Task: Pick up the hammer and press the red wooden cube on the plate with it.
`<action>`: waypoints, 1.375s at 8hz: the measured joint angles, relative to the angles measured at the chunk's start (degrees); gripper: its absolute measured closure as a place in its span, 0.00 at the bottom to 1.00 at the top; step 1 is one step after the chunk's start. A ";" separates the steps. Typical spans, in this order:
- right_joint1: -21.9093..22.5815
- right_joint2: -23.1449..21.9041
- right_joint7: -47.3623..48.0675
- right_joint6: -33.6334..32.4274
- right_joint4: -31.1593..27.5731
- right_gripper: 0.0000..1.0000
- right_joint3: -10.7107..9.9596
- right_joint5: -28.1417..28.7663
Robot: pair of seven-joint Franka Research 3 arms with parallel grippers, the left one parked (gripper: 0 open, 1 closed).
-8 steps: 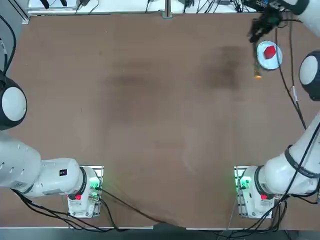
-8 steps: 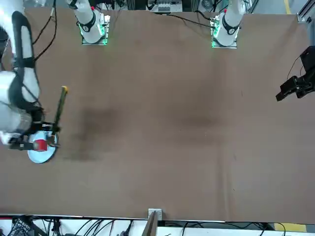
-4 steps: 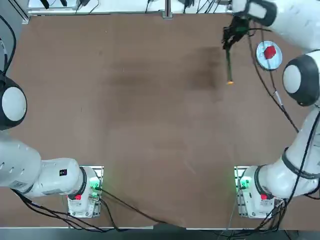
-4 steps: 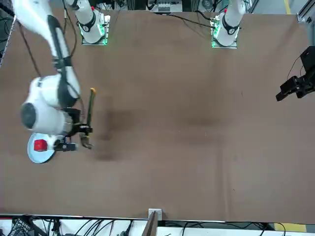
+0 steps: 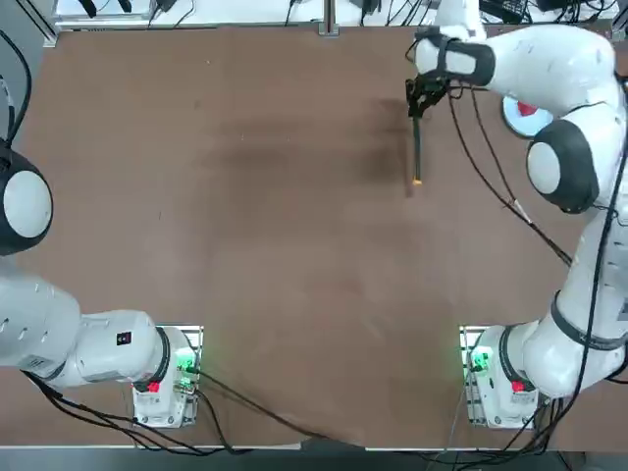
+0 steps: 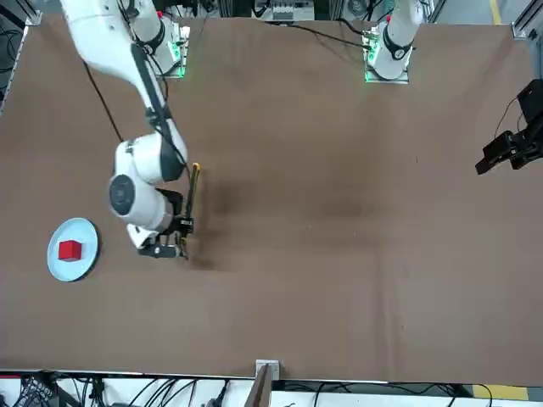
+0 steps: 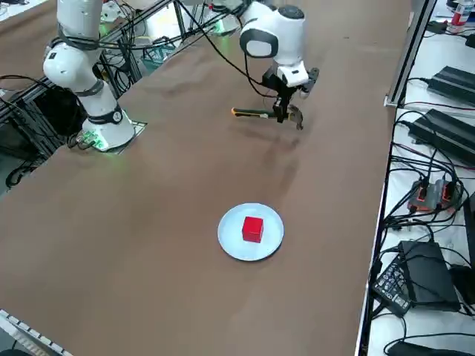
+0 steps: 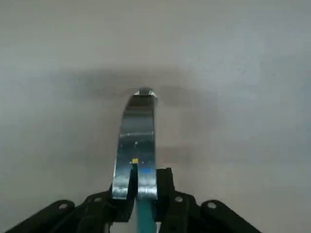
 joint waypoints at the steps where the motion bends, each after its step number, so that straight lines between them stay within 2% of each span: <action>1: -0.02 0.40 0.00 0.00 -0.09 0.79 -0.39 -0.79; 9: -0.05 1.64 0.00 0.02 -0.53 0.77 -0.81 -2.69; 11: -0.05 1.66 -0.02 0.02 -0.53 0.45 -0.82 -2.72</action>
